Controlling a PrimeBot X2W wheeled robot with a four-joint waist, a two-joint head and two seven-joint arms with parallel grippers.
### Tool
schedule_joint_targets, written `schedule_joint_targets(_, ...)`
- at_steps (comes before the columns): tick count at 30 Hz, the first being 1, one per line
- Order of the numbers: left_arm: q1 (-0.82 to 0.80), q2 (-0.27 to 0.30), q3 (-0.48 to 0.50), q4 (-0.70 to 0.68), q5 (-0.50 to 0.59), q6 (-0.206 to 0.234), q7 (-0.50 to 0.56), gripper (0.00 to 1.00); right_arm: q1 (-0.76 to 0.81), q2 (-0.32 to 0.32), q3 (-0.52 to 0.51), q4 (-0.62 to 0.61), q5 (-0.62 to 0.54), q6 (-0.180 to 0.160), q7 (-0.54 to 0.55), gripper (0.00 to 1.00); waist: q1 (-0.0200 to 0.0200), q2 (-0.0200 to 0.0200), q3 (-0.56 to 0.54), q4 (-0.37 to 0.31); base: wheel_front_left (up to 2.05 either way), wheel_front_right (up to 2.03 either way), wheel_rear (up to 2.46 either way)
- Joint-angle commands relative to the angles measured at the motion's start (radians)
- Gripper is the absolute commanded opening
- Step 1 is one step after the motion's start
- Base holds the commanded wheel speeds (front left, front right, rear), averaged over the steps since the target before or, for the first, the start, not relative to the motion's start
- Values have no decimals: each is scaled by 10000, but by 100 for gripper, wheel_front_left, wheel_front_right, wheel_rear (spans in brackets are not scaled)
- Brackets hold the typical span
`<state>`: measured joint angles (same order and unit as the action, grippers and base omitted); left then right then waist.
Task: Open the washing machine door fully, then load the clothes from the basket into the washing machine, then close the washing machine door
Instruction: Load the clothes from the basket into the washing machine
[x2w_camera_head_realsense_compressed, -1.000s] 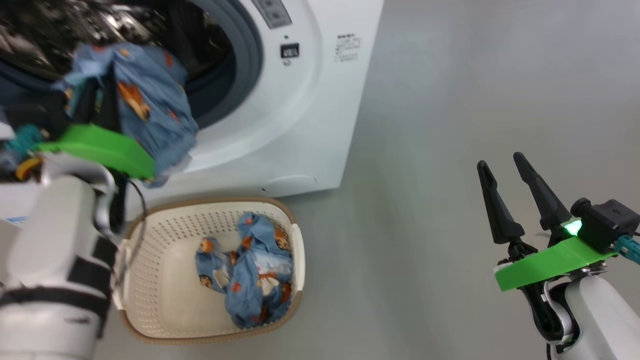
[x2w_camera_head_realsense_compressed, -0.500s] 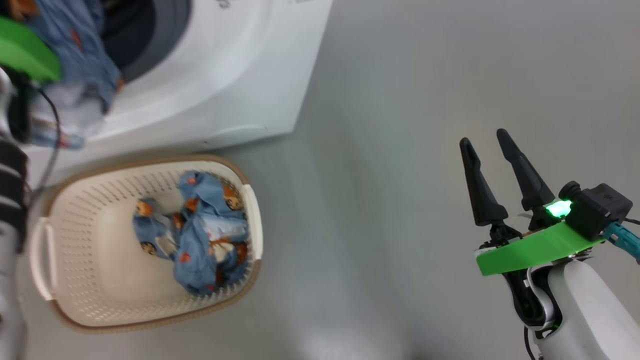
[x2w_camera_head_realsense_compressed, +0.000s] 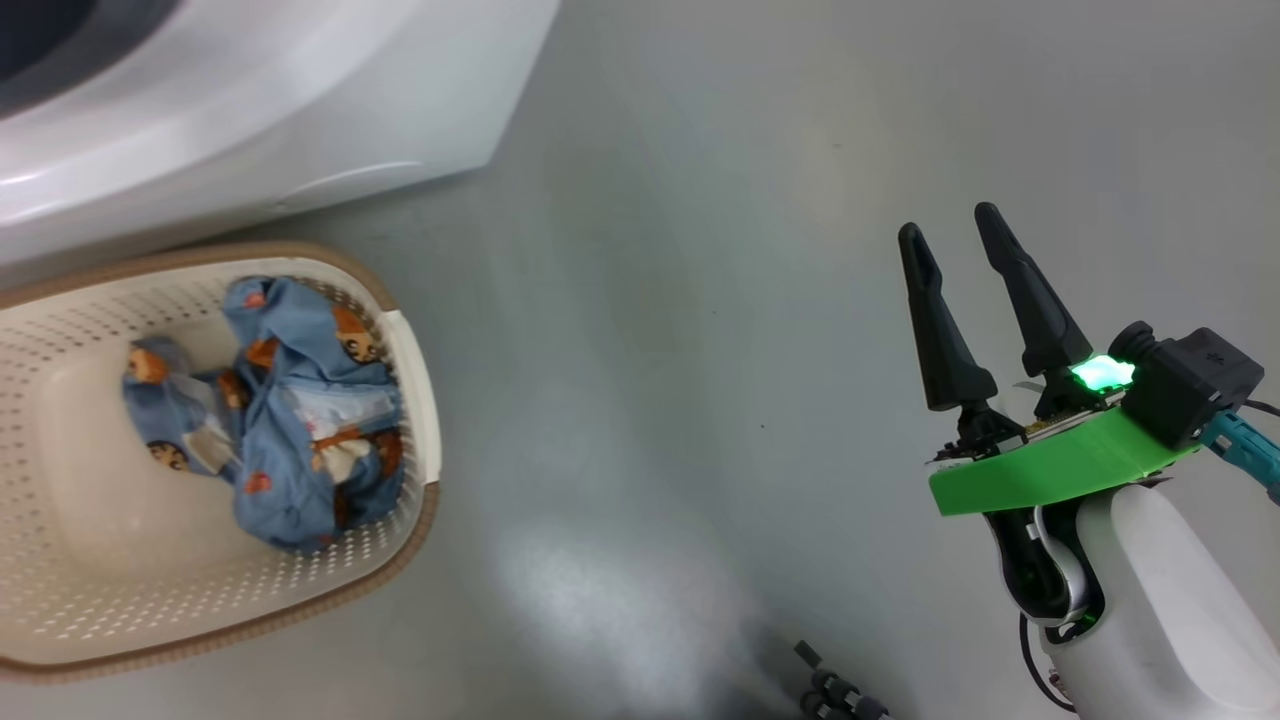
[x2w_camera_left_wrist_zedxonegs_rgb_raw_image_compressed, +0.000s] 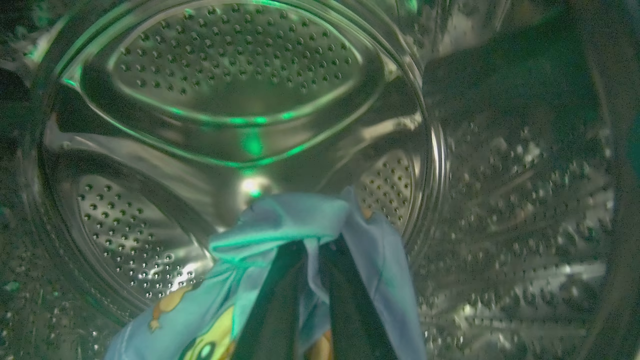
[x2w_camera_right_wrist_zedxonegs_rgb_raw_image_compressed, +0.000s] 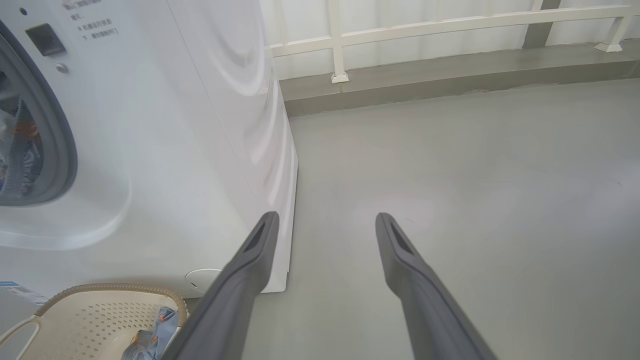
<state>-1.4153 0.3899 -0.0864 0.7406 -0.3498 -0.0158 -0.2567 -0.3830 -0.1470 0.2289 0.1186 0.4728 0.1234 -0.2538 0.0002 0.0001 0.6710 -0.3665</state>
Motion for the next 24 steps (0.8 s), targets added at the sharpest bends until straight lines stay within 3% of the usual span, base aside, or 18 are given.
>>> schedule_joint_targets(1,-16,425,297,-703,283,11,-49,0,69,-28,175,-228,-146,73,-80,100,-2,-1,255,-264,0,0,0)
schedule_joint_targets(6,514,178,1107,-1878,868,-219,-50,0,11,98,204,-187,-161,73,-80,100,-2,-1,298,-293,0,0,0)
schedule_joint_targets(10,751,-41,1137,-309,1101,-231,-35,0,39,108,211,-102,-168,73,-80,100,-2,-1,144,-226,0,0,0)
schedule_joint_targets(11,694,-72,1068,315,1118,-226,128,30,55,101,220,-85,-164,73,-80,100,-2,-1,101,-212,0,0,0)
schedule_joint_targets(12,582,-82,988,855,1162,-198,329,83,68,93,228,-73,-160,73,-80,100,-2,-1,71,-202,0,0,0)
schedule_joint_targets(13,582,-82,988,855,1162,-198,329,83,68,93,228,-73,-160,73,-80,100,-2,-1,71,-202,0,0,0)
schedule_joint_targets(14,293,-81,807,1743,1292,-113,765,100,81,85,244,-58,-150,73,-80,100,-2,-1,21,-187,0,0,0)
schedule_joint_targets(21,-407,-155,331,3583,1562,9,2200,100,78,95,293,-7,-115,73,-80,100,-2,-1,-114,-143,0,0,0)
schedule_joint_targets(24,-594,-167,246,3904,1573,-28,2092,100,48,110,327,16,-98,73,-80,100,-2,-1,-175,-138,0,0,0)
